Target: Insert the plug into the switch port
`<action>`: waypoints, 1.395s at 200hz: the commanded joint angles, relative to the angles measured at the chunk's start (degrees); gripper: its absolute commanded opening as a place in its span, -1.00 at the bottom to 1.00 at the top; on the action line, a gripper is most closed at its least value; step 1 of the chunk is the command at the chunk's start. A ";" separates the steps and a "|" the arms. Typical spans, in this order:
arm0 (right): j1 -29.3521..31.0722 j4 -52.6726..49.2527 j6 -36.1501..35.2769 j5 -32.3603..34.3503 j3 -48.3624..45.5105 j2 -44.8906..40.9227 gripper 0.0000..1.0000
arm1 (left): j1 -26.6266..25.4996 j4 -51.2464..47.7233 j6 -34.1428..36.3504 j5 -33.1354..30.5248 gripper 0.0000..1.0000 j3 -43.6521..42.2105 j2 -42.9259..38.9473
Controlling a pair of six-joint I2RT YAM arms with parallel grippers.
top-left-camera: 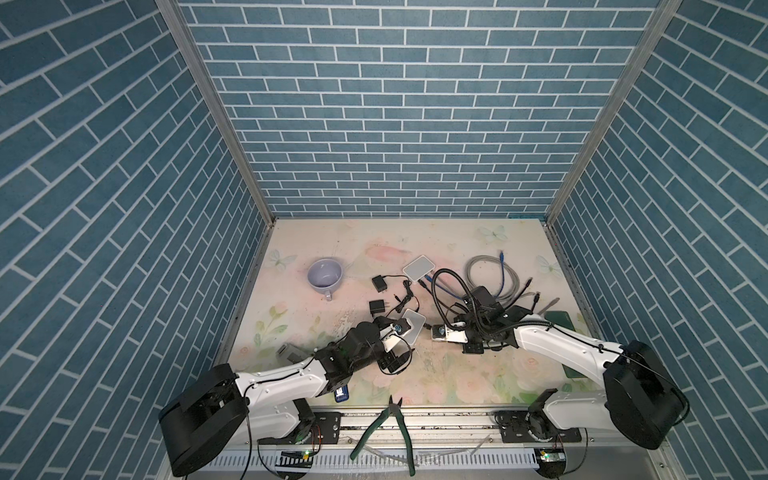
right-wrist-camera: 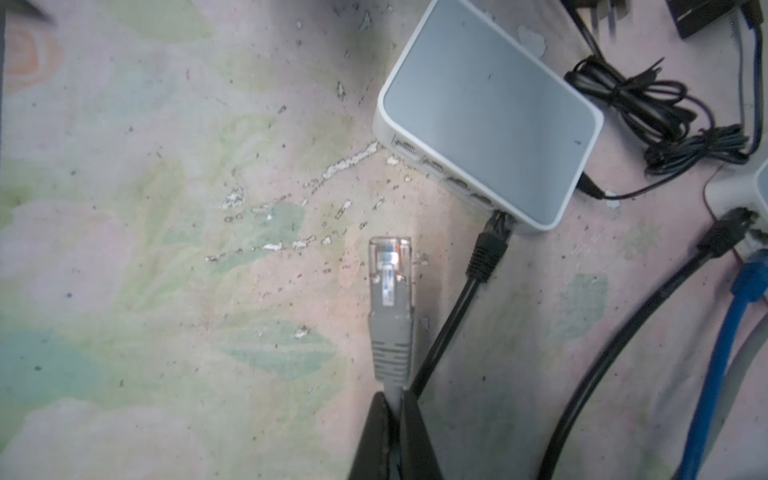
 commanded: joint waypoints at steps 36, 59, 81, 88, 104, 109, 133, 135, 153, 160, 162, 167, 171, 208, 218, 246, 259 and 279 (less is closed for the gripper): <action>2.15 7.04 4.48 -4.67 1.38 0.00 -1.00 | -0.72 -1.12 3.11 1.22 0.77 2.54 1.61; 2.24 7.60 4.20 -5.14 0.52 -0.44 -1.00 | -1.88 0.23 3.57 0.87 0.73 4.44 5.18; 2.22 7.81 3.78 -5.21 -0.11 -0.74 -1.00 | -2.92 0.28 4.56 0.82 0.58 7.35 9.40; 2.25 7.77 3.57 -5.27 -0.31 -0.74 -1.00 | -3.01 0.03 4.56 0.90 0.52 8.53 10.77; 2.25 7.82 3.04 -5.39 -0.63 -0.73 -1.00 | -3.16 0.36 4.61 0.85 0.43 10.21 13.32; 2.25 7.81 2.93 -5.51 -0.74 -0.66 -1.00 | -3.19 0.90 4.56 0.92 0.41 10.44 13.91; 2.25 7.87 2.43 -5.77 -1.16 -0.64 -1.00 | -3.26 3.76 4.56 1.44 0.26 10.63 15.24; 2.25 7.90 2.39 -5.80 -1.19 -0.64 -1.00 | -3.25 4.07 4.52 1.42 0.25 10.56 15.24; 2.29 8.33 2.29 -6.17 -1.61 -0.97 -1.00 | -3.33 6.79 4.49 1.29 0.11 9.81 15.14; 2.29 8.56 2.29 -6.25 -1.85 -1.13 -1.00 | -3.29 8.16 4.47 1.11 0.12 9.34 15.06; 2.28 8.58 2.35 -6.25 -1.87 -1.20 -1.00 | -3.25 8.60 4.43 0.94 0.12 9.08 14.89; 2.25 8.84 2.45 -6.25 -2.11 -1.32 -1.00 | -3.25 9.65 4.26 0.80 0.12 8.61 14.69; 2.24 9.05 2.54 -6.19 -2.21 -1.41 -1.00 | -3.28 10.65 4.22 0.60 0.12 8.15 14.44; 2.15 11.20 3.32 -5.68 -3.64 -2.66 -1.00 | -3.27 17.46 3.69 -0.14 0.19 4.03 12.73; 2.16 12.20 3.52 -5.80 -4.42 -3.38 -1.00 | -3.19 18.79 3.69 -0.23 0.20 3.36 12.45; 2.11 12.49 3.69 -6.55 -5.31 -4.81 -1.00 | -3.12 22.37 3.94 1.55 0.22 1.99 12.27; 2.14 12.62 3.68 -6.69 -5.58 -5.25 -1.00 | -3.12 23.63 4.37 2.67 0.22 1.73 12.44; 2.19 12.69 3.69 -6.77 -5.73 -5.85 -1.00 | -3.12 25.63 4.65 4.58 0.19 1.03 12.77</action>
